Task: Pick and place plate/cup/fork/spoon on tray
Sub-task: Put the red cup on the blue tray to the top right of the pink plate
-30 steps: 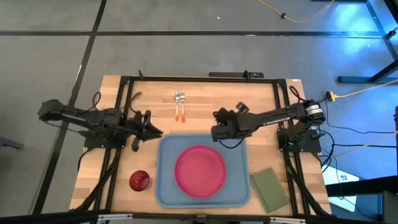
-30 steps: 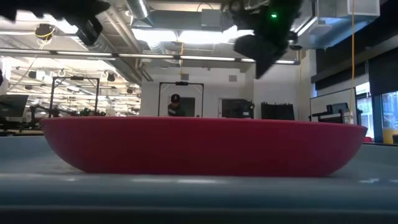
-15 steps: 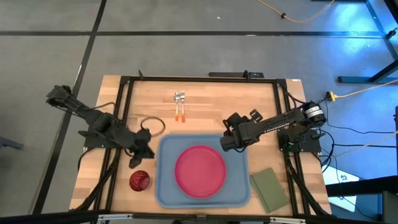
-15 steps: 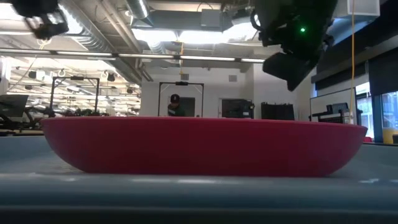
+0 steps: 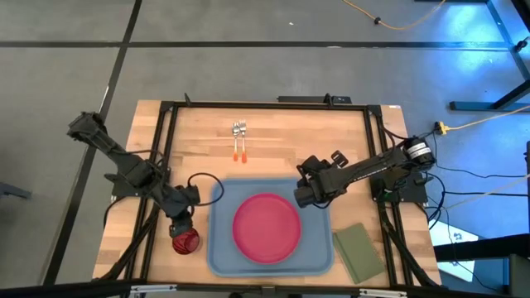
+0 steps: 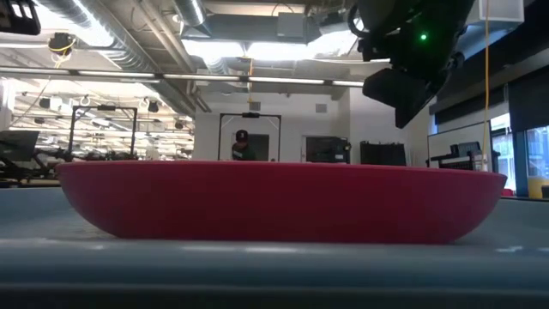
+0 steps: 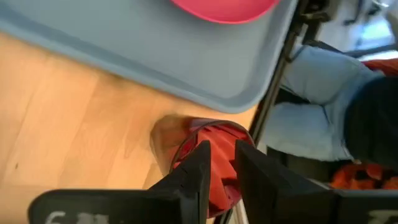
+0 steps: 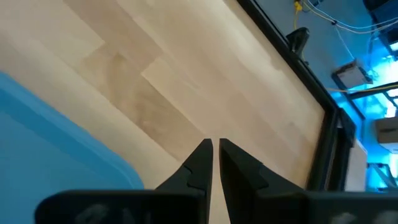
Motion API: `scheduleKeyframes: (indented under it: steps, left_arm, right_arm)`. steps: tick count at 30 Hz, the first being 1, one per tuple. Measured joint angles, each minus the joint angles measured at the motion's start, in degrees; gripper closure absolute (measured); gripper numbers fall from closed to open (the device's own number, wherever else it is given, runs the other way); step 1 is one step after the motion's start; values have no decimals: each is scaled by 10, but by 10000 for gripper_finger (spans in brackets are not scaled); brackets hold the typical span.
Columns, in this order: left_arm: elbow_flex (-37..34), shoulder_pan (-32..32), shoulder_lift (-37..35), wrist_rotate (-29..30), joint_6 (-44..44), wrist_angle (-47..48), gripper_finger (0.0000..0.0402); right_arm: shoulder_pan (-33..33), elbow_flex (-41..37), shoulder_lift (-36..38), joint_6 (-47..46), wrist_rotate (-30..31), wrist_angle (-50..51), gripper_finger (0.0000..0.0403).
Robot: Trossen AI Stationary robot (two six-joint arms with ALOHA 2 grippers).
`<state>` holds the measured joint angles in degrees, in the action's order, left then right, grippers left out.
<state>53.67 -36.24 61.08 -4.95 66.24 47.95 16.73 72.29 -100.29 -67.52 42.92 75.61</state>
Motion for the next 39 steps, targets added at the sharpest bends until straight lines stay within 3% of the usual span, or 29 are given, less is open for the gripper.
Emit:
scheduleKeyframes:
  steps: [9, 13, 20, 27, 39]
  left_arm:
    - [96, -51, 94, -3, 9, 104, 335]
    - [122, -64, 116, 38, 31, 127, 335]
    - [113, -63, 118, 98, 113, 164, 335]
    - [110, -61, 118, 100, 78, 190, 330]
    - [109, -78, 142, 80, 82, 185, 283]
  right_arm:
    - [13, 0, 0, 1, -9, -20, 370]
    - [15, 0, 0, 1, -10, -32, 370]
    - [15, 0, 0, 2, -10, -41, 370]
    - [15, 0, 0, 2, -10, -48, 370]
    - [15, 0, 0, 3, -10, -52, 370]
